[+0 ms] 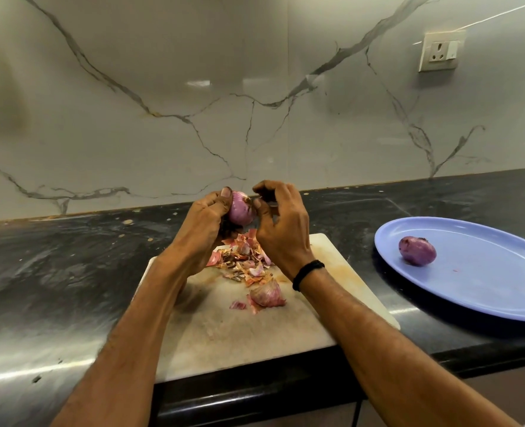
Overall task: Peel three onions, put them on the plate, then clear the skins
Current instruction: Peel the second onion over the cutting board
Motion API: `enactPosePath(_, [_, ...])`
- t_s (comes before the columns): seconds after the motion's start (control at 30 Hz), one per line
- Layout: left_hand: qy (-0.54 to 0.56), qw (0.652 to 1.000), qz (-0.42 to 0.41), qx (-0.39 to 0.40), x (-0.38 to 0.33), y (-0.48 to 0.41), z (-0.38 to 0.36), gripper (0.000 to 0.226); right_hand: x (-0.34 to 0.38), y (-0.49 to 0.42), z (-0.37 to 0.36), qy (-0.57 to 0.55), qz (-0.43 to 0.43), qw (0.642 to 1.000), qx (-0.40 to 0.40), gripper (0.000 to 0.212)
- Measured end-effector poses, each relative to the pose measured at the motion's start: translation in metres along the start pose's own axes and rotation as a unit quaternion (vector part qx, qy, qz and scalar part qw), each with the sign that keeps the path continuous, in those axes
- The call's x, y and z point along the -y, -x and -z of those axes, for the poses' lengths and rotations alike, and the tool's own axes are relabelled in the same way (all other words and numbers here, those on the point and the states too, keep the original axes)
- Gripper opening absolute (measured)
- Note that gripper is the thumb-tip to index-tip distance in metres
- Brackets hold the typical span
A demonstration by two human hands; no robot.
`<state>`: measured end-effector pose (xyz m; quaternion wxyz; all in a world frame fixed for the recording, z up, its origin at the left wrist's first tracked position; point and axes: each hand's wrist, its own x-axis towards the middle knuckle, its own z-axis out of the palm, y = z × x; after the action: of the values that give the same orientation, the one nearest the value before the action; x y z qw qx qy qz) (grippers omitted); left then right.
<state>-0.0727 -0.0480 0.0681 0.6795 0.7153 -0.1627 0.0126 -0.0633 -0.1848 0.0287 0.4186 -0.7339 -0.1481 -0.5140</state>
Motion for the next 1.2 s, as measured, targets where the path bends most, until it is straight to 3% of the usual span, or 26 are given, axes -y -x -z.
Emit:
enactPosePath(0.13, [-0.033,0.999,-0.006,0.002,0.001,-0.001,0.004,0.041,-0.003,0.000,-0.002,0.010,0.023,1.000,0.016,0.010])
enactPosePath(0.37, [-0.067,0.997,-0.022,-0.002,0.000,-0.001,0.006,0.029,-0.006,0.001,-0.002,0.036,0.062,0.997,0.021,0.010])
enactPosePath(0.57, [-0.076,0.997,0.008,-0.006,0.001,-0.003,0.007,0.033,-0.004,0.004,-0.004,0.053,0.083,0.994,0.050,0.013])
enactPosePath(0.77, [-0.050,0.998,0.026,0.000,0.001,-0.002,0.008,0.035,-0.005,0.006,-0.006,0.069,0.110,0.989,0.069,0.020])
enactPosePath(1.07, [-0.027,0.999,0.040,0.002,0.006,-0.005,0.007,0.040,-0.009,0.008,-0.006,0.184,0.153,0.967,0.084,0.030])
enactPosePath(1.2, [0.037,0.998,0.051,-0.019,0.003,-0.005,0.006,0.047,-0.005,0.009,-0.011,0.140,0.115,0.981,0.068,0.020])
